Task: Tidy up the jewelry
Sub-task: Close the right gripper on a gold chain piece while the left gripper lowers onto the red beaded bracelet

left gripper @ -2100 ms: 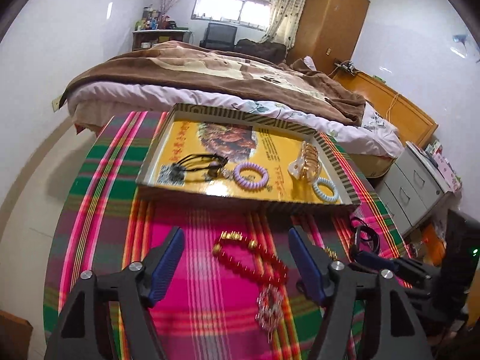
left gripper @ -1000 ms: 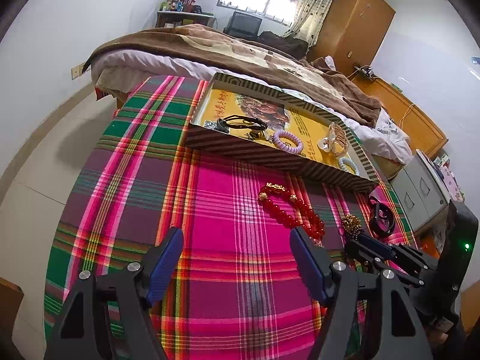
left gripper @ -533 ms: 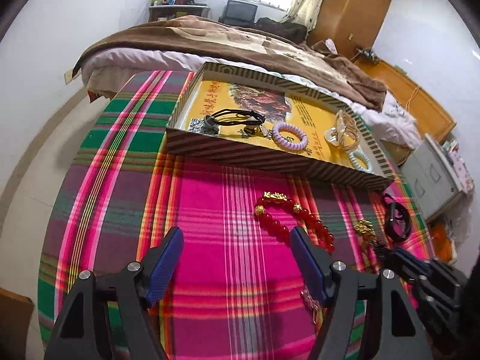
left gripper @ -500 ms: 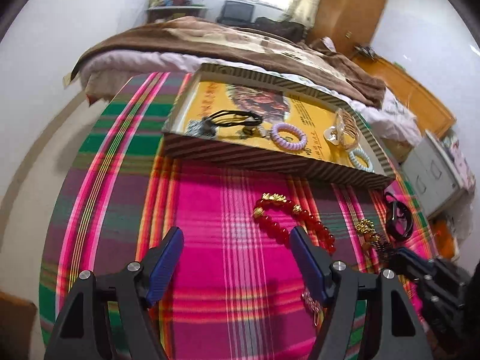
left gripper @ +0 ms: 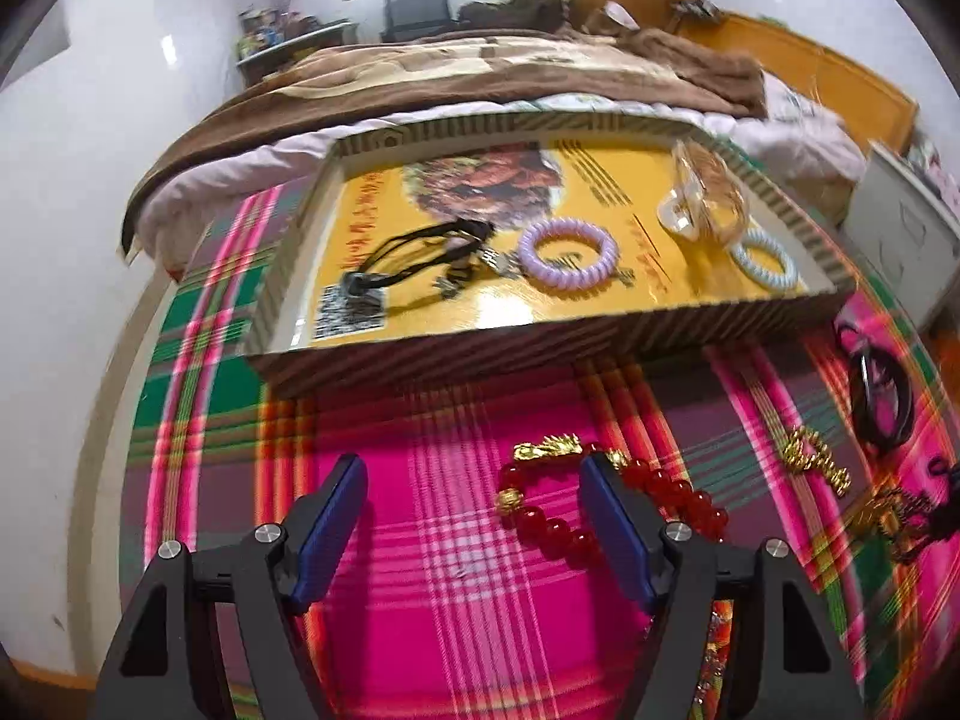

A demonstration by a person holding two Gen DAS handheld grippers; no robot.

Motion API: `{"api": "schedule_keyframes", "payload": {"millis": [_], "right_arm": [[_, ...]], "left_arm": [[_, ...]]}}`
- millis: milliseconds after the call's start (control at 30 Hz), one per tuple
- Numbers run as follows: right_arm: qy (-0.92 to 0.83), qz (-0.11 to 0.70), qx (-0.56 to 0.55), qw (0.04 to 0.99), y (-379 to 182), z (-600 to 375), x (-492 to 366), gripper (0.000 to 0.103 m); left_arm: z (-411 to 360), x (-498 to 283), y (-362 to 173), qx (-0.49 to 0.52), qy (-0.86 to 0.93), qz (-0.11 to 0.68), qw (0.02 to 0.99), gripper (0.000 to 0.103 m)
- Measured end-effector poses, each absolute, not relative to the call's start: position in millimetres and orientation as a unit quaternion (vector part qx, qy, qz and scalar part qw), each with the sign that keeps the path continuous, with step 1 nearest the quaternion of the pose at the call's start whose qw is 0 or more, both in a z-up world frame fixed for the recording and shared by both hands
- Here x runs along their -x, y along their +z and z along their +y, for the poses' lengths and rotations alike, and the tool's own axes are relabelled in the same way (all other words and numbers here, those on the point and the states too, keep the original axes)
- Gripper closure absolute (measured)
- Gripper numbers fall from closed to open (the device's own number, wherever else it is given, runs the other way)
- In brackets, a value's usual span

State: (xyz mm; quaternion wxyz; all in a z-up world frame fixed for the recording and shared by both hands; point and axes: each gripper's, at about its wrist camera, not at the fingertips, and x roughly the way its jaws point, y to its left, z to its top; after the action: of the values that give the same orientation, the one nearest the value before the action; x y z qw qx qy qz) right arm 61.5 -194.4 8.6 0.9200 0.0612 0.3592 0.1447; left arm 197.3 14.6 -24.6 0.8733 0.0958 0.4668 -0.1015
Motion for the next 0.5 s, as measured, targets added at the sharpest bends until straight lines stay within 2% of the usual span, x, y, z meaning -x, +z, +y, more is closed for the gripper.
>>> {"api": "schedule_keyframes", "payload": {"millis": [200, 400, 467, 500], "right_arm": [[0.136, 0.363, -0.07, 0.919, 5.0, -207.0, -61.8, 0.098], [0.123, 0.37, -0.081, 0.917, -0.2, -219.4, -58.9, 0.098], [0.122, 0.37, -0.08, 0.917, -0.2, -221.4, -55.0, 0.098], [0.122, 0.37, -0.079, 0.918, 0.0, -221.4, -54.1, 0.098]], "left_arm": [[11.1, -197.4, -26.2, -0.097, -0.12, 0.459, 0.875, 0.033], [2.6, -195.2, -23.7, -0.093, -0.163, 0.453, 0.871, 0.073], [-2.5, -194.4, -23.1, -0.1, -0.164, 0.451, 0.872, 0.093], [-3.3, -194.3, -22.7, -0.1, -0.164, 0.451, 0.872, 0.093]]}}
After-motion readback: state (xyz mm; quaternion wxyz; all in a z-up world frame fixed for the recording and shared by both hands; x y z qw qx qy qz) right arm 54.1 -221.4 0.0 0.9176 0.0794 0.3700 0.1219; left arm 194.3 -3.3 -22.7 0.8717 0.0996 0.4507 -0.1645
